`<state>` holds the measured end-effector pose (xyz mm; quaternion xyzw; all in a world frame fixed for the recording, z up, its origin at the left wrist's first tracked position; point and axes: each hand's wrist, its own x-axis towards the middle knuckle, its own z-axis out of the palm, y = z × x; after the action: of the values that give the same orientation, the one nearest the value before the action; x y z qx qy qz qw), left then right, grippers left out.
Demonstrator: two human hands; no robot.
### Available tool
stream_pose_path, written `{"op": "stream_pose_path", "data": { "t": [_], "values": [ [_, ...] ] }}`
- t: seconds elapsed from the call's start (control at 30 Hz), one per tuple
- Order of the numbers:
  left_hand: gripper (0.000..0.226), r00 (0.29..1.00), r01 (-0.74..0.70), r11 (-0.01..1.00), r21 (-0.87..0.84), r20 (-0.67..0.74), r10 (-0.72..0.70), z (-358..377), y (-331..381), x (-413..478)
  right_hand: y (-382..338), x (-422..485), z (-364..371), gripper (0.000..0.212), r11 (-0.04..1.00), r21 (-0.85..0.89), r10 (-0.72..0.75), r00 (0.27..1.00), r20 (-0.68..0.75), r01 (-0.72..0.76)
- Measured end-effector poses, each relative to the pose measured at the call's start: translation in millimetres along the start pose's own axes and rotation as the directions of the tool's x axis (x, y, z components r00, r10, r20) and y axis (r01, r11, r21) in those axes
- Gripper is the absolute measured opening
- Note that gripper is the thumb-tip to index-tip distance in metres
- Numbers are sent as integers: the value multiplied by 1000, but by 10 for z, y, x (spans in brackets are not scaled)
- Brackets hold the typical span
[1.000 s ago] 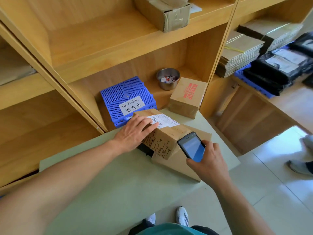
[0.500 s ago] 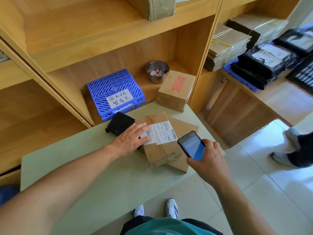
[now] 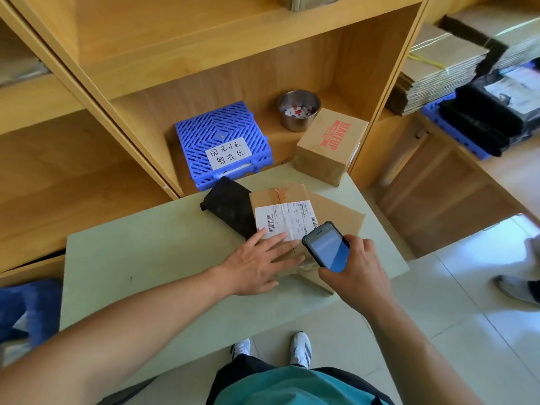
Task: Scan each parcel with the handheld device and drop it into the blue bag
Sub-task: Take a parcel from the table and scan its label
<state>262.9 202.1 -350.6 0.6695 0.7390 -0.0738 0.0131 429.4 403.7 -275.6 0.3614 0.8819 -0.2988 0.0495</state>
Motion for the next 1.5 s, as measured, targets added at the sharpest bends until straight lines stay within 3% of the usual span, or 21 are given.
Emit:
{"op": "stream_pose_path", "data": {
  "t": [0.13,0.23,0.3,0.37,0.43,0.5,0.57,0.63,0.93,1.13,1.5],
  "values": [
    [84,1000,21,1000,-22,18,-21,-1,-53,-128,-33,48,2,86,999,-9,-35,999,16,35],
    [68,996,55,997,-51,-71,-58,-27,-141,-380,-63,85,12,85,999,-14,-52,998,22,52],
    [49,974,120,988,-95,-182,-136,-18,-169,-544,-88,93,34,85,997,-24,-73,997,38,74],
    [41,925,261,943,-208,-225,-306,-18,-172,-652,-111,93,55,86,995,-27,-91,995,52,92],
    [51,843,463,827,-320,-128,-522,-30,-157,-690,-135,91,78,87,993,-35,-108,992,61,110],
    [82,764,616,691,-378,73,-642,-70,-143,-672,-159,95,91,86,991,-40,-122,990,70,125],
    [105,744,660,651,-375,210,-634,-84,-135,-634,-177,104,101,85,990,-43,-132,988,74,135],
    [118,770,638,688,-346,273,-577,-107,-118,-591,-179,110,103,85,989,-50,-138,988,75,142],
    [132,767,632,705,-322,389,-510,-156,-280,-463,-105,46,101,83,988,-86,-121,990,75,127],
    [130,797,603,751,-267,232,-558,-261,-205,-421,-118,1,94,78,984,-137,-106,991,78,116],
    [134,718,696,717,-44,42,-694,-599,-271,-1044,-647,-155,202,79,974,-147,-158,982,101,172]
  ]
}}
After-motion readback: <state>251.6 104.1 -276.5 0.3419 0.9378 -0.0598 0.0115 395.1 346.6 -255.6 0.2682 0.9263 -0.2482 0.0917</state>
